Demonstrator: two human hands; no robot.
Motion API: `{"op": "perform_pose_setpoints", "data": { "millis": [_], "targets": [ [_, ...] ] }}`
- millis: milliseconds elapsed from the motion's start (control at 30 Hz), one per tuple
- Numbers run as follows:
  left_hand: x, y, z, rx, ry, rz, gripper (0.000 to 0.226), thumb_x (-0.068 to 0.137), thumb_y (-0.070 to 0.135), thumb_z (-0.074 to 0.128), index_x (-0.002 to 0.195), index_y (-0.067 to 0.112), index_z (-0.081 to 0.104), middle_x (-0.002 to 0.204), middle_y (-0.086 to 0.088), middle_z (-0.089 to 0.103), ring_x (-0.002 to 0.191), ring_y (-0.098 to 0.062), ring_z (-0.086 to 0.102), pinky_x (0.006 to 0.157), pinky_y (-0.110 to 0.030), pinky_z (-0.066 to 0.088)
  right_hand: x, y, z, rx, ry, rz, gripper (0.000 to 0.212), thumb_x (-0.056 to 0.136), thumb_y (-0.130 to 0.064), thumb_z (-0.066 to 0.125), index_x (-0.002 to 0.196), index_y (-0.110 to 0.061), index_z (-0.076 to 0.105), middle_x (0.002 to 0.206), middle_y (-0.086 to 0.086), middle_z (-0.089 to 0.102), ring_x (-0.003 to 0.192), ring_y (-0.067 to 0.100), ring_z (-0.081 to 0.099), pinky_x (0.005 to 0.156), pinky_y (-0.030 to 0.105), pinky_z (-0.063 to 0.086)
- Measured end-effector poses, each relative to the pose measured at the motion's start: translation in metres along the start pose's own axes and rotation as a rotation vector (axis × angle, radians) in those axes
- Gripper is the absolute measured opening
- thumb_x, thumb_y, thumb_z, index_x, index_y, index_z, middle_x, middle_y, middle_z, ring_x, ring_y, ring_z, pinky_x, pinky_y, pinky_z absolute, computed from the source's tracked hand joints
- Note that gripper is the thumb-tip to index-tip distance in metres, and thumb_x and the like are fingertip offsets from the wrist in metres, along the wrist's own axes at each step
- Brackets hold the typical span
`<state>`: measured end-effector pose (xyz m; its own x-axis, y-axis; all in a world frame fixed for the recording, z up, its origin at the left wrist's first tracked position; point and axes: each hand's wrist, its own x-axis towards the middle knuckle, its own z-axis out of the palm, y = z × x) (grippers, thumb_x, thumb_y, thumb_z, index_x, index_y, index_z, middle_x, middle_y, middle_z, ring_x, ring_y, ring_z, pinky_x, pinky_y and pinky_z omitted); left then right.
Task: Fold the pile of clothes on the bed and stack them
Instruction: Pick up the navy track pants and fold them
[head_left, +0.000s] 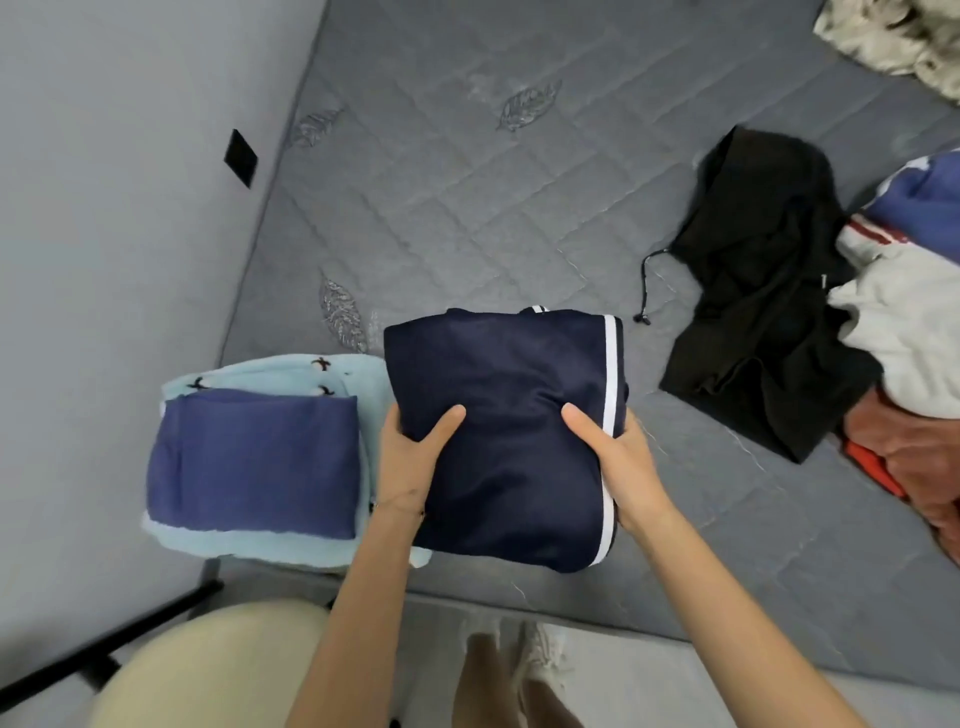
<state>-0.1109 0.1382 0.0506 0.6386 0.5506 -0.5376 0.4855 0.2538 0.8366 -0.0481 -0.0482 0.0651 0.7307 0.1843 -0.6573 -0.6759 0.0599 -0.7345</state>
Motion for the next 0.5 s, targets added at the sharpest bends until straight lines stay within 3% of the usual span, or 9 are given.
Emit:
{"op": "perform_pose_setpoints", "data": {
  "millis": [167,367,433,500],
  "targets": [
    [-0.002,0.022,-0.07,0.034,0.024,0.072,0.039,0.081,0.027,0.073,0.116,0.031,0.056,0.113,0.015,0.063,0.102,-0.001,0.059,0.085,-0.022,0.047,-0.027,0.012,0.064,0.039,-0.026,-0.049,0.026,0.086,-0.017,0.069,0.11,-0.025,0.063,0.104,-0.006,0.073,0.094,0.015,0.07,0.076,0.029,0.056],
    [0.026,0.043,-0.175,0.111,0.043,0.077,0.041,0.084,0.037,0.068,0.122,0.03,0.054,0.116,0.015,0.063,0.108,-0.007,0.058,0.094,-0.028,0.046,-0.04,0.04,0.162,0.118,-0.103,0.006,0.028,0.087,-0.021,0.067,0.115,-0.025,0.061,0.109,-0.005,0.072,0.099,0.015,0.069,0.084,0.032,0.056],
    [0.035,0.05,-0.207,0.125,0.048,0.065,0.035,0.085,0.036,0.068,0.117,0.033,0.054,0.112,0.017,0.062,0.104,-0.004,0.06,0.09,-0.025,0.048,-0.04,0.049,0.193,0.12,-0.119,0.019,0.029,0.087,-0.022,0.068,0.115,-0.026,0.061,0.109,-0.005,0.072,0.098,0.015,0.069,0.083,0.032,0.055],
    [0.047,0.05,-0.236,0.143,0.05,0.064,0.021,0.087,0.031,0.066,0.104,0.036,0.055,0.102,0.022,0.062,0.091,0.007,0.062,0.075,-0.014,0.05,-0.037,0.06,0.221,0.103,-0.145,0.022,0.034,0.086,-0.023,0.069,0.119,-0.025,0.06,0.111,-0.006,0.071,0.099,0.014,0.069,0.084,0.031,0.055]
  ]
}}
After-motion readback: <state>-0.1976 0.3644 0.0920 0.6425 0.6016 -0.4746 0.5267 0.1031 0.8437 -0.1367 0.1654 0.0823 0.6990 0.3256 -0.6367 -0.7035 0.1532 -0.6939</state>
